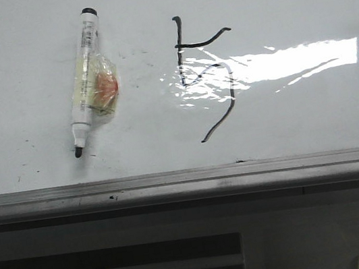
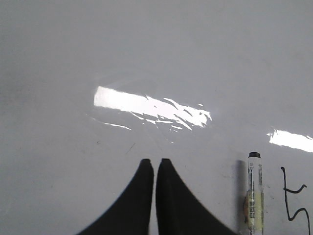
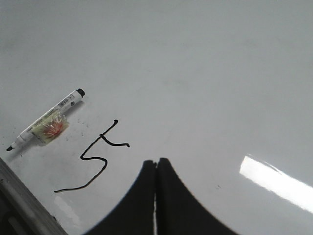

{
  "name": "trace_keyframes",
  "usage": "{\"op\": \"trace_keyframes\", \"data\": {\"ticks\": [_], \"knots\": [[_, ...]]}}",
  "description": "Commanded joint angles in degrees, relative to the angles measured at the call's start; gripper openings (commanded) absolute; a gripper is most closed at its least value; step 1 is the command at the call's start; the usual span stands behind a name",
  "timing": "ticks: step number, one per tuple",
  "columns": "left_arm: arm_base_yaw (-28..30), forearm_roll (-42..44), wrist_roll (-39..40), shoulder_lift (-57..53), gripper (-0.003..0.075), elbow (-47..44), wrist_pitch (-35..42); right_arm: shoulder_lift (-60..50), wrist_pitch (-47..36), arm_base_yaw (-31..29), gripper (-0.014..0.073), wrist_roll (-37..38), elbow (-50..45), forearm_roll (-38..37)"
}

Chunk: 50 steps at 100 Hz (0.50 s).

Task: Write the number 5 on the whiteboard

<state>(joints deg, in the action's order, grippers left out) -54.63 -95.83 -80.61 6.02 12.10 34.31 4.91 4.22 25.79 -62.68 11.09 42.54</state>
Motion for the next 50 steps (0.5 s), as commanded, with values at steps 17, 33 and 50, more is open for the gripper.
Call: {"op": "trace_keyframes", "data": {"ticks": [17, 33, 50], "knots": [[0.1, 11.2, -0.1, 0.5, -0.0020, -1.5, -0.3, 0.5, -3.7, -0.3, -0.0063, 0.2, 1.3, 0.5], [5.1, 40.0, 12.9, 0.5, -0.0020, -6.7, -4.9, 0.5, -3.7, -0.3, -0.0063, 0.2, 1.3, 0.5], [17.7, 62.9, 36.7, 0.5, -0.0020, -10.2, -9.0, 0.5, -3.7, -0.3, -0.0063, 0.2, 1.3, 0.5]]}}
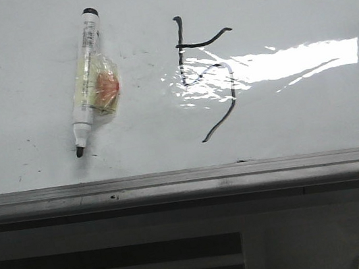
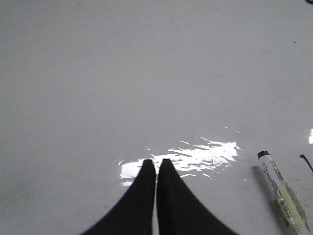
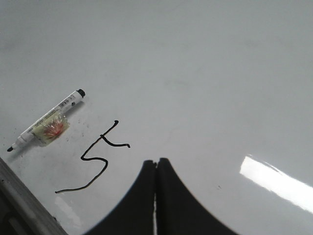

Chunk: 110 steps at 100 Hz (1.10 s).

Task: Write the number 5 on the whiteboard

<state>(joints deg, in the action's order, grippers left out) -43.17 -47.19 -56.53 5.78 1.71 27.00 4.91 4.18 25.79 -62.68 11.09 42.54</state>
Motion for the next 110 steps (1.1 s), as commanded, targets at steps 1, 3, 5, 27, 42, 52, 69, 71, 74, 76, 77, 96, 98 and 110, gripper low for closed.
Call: {"op": "trace_keyframes", "data": {"ticks": [1, 3, 5, 27, 42, 52, 69, 71, 74, 76, 77, 96, 98, 110], "knots": [[6.8, 15.4, 14.1, 0.7, -0.0020, 0.3, -2.7, 0.5, -3.6, -0.3, -0.0063, 0.2, 1.3, 0.5], [8.6, 16.5, 16.1, 0.7, -0.0020, 0.0, -4.1, 0.5, -3.6, -0.3, -0.0063, 0.2, 1.3, 0.5], [10.3, 18.0, 17.9, 0.7, -0.0020, -0.2, -5.6, 0.5, -3.6, -0.3, -0.0063, 0.2, 1.3, 0.5], [23.5, 38.2, 43.7, 0.5, -0.0020, -2.5, -21.3, 0.5, -3.6, -0.3, -0.0063, 0.2, 1.3, 0.5], [27.3, 45.1, 54.5, -3.5, -0.0020, -3.1, -33.1, 0.5, -3.6, -0.3, -0.0063, 0.2, 1.3, 0.5], [28.5, 45.1, 54.5, -7.5, -0.0020, -3.1, -41.4, 0.5, -3.6, -0.3, -0.0063, 0.2, 1.3, 0.5], [30.0, 45.0, 54.5, -7.4, -0.0020, -3.1, -41.9, 0.5, -3.6, -0.3, -0.0063, 0.2, 1.3, 0.5], [30.1, 44.9, 54.5, -7.4, -0.0020, -3.1, -41.9, 0.5, -3.6, -0.3, -0.0063, 0.2, 1.3, 0.5], [30.2, 44.9, 54.5, -7.4, -0.0020, -3.1, -41.9, 0.5, -3.6, -0.3, -0.0063, 0.2, 1.3, 0.5], [30.2, 44.9, 54.5, -7.4, -0.0020, -3.1, -41.9, 0.5, -3.6, -0.3, -0.0063, 0.2, 1.3, 0.5], [30.2, 44.9, 54.5, -7.4, -0.0020, -3.1, -41.9, 0.5, -3.6, -0.3, -0.0063, 0.2, 1.3, 0.5], [30.2, 44.9, 54.5, -7.4, -0.0020, -3.1, -41.8, 0.5, -3.6, -0.3, -0.0063, 0.2, 1.3, 0.5], [30.2, 44.9, 54.5, -7.4, -0.0020, -3.1, -41.8, 0.5, -3.6, -0.3, -0.0063, 0.2, 1.3, 0.5], [30.2, 44.9, 54.5, -7.4, -0.0020, -3.1, -41.8, 0.5, -3.6, -0.3, -0.0063, 0.2, 1.3, 0.5]]}}
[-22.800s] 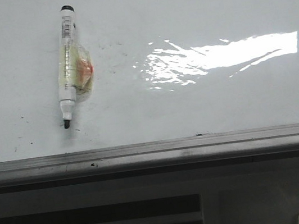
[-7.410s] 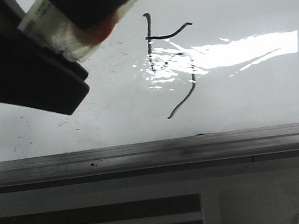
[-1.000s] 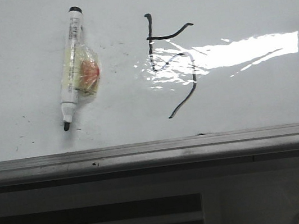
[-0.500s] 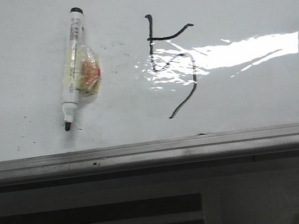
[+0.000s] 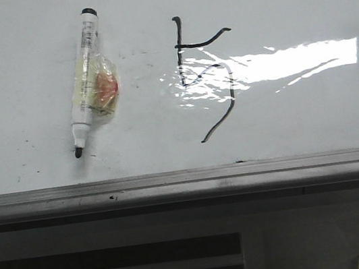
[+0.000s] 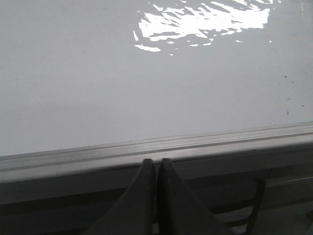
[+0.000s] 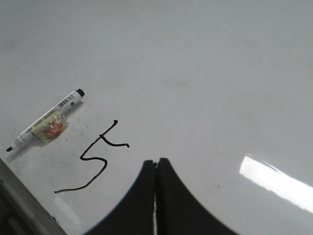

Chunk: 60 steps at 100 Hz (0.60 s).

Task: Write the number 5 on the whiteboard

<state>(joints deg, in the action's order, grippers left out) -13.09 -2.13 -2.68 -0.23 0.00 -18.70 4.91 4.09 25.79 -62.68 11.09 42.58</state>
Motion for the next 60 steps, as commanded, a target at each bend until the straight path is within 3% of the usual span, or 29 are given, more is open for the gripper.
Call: {"op": "trace_keyframes", "data": {"ticks": [1, 44, 51, 54, 60], "knots": [[0.1, -0.1, 0.6, -1.4, -0.0020, -1.4, 3.9, 0.5, -3.5, -0.3, -0.0063, 0.2, 1.3, 0.4], [0.1, -0.1, 0.6, -1.4, -0.0020, -1.4, 3.9, 0.4, -4.1, -0.3, -0.0063, 0.2, 0.7, -0.6], [0.1, -0.1, 0.6, -1.4, -0.0020, -1.4, 3.9, 0.4, -7.6, -1.1, -0.0063, 1.6, -0.8, -11.2], [0.1, -0.1, 0.6, -1.4, -0.0020, -1.4, 3.9, 0.4, -9.6, -1.9, -0.0063, 5.9, -1.7, -15.4], [0.1, -0.1, 0.6, -1.4, -0.0020, -1.4, 3.9, 0.4, -12.5, -4.7, -0.0063, 23.3, -4.2, -27.0]]}}
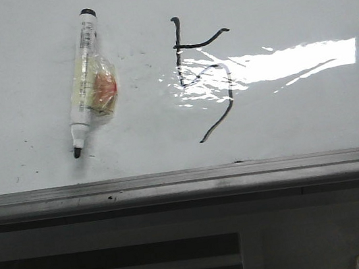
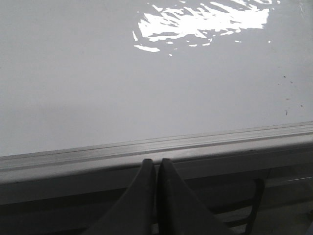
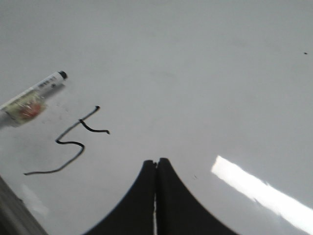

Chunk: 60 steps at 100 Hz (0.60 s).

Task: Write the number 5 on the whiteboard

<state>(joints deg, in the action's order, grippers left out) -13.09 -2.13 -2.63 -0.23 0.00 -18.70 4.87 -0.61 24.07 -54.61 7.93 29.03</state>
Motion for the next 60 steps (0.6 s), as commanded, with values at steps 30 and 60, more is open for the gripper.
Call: {"op": "trace_keyframes", "data": {"ticks": [30, 60], "knots": [[0.1, -0.1, 0.6, -1.4, -0.0020, -1.4, 3.9, -0.8, -0.7, -22.4, -0.0063, 69.4, -9.9, -43.6], [0.1, -0.1, 0.6, -1.4, -0.0020, -1.4, 4.0, -6.4, 18.8, -23.0, -0.0063, 69.4, -9.9, -43.6]]}}
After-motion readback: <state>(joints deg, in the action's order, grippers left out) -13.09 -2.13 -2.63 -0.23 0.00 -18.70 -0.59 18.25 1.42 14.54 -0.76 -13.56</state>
